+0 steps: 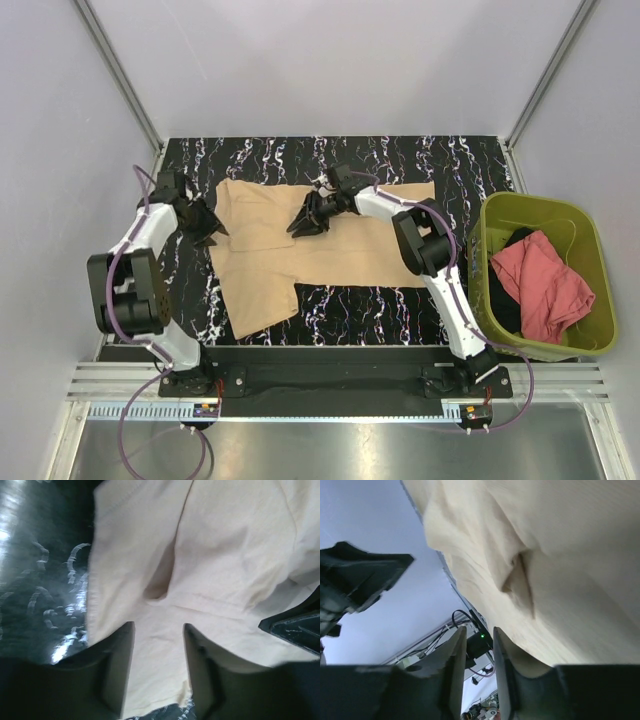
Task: Fold and stack the t-shirts
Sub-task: Fold the tshirt
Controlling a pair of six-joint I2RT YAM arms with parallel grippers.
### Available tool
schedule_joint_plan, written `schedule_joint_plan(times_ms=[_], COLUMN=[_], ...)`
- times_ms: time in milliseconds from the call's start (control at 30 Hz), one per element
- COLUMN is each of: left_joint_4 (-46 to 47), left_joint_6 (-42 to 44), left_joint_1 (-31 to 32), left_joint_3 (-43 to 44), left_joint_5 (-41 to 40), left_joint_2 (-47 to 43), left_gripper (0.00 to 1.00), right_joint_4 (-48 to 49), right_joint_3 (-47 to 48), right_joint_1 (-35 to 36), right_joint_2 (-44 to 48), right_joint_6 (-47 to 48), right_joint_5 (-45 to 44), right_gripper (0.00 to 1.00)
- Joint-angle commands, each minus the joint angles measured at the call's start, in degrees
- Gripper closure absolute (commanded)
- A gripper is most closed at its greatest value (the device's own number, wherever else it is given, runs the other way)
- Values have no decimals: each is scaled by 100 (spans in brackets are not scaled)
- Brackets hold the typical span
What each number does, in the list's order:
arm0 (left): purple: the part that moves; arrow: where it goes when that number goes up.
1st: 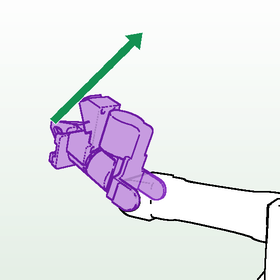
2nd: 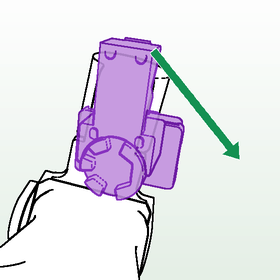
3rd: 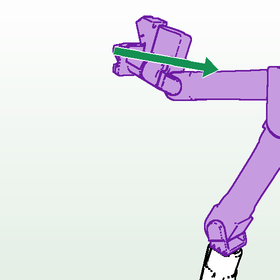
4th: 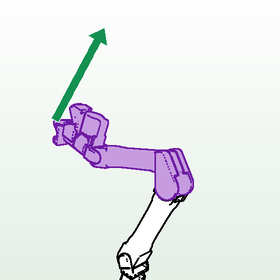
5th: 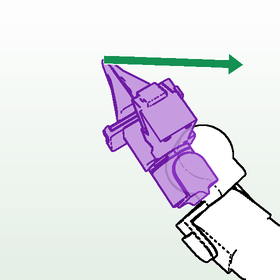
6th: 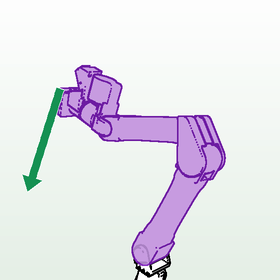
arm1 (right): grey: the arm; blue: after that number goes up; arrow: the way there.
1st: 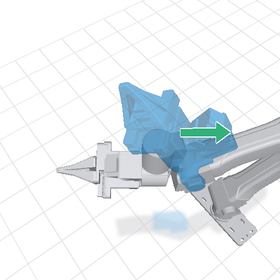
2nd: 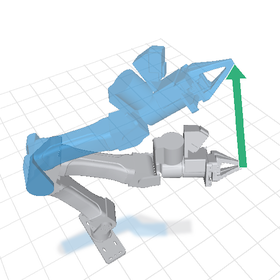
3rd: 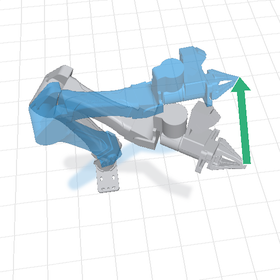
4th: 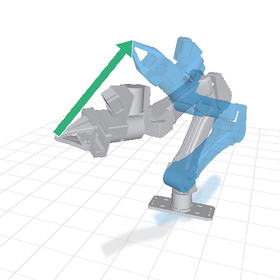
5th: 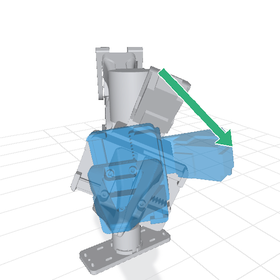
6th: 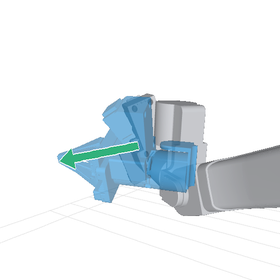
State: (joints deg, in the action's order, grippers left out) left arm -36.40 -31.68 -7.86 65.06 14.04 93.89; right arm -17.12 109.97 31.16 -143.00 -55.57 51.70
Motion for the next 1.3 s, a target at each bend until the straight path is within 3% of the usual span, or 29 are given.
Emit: schedule_joint_plan(times_ms=[0,167,200,333,633,833,1000,1267], left_joint_4=[28,195,212,318,274,283,283,274], left_joint_6=[188,452,565,830,1305,1437,1375,989], left_joint_1=[-111,-120,-111,-120,-128,-146,-181,-181], left_joint_3=[129,935,1104,2192,4205,4726,4894,4964], left_joint_5=[-762,-264,-192,-68,327,-24,195,828], left_joint_2=[-696,-23,172,1321,3247,3776,4120,4559], left_gripper=[46,38,31,30,29,24,23,32], right_joint_4=[-861,-1846,-1995,-2838,-2981,-2972,-2963,-2954], right_joint_3=[296,349,384,516,-599,-1144,-1294,-1163], right_joint_1=[-31,-57,-75,-189,-979,-1287,-1463,-1771], right_joint_2=[535,834,887,1256,2285,2724,2839,2707], right_joint_6=[722,1468,1601,2303,2744,2902,2964,2956], right_joint_5=[25,-273,-353,-801,-1443,-1610,-1681,-1839], right_gripper=[61,51,50,49,48,48,48,48])
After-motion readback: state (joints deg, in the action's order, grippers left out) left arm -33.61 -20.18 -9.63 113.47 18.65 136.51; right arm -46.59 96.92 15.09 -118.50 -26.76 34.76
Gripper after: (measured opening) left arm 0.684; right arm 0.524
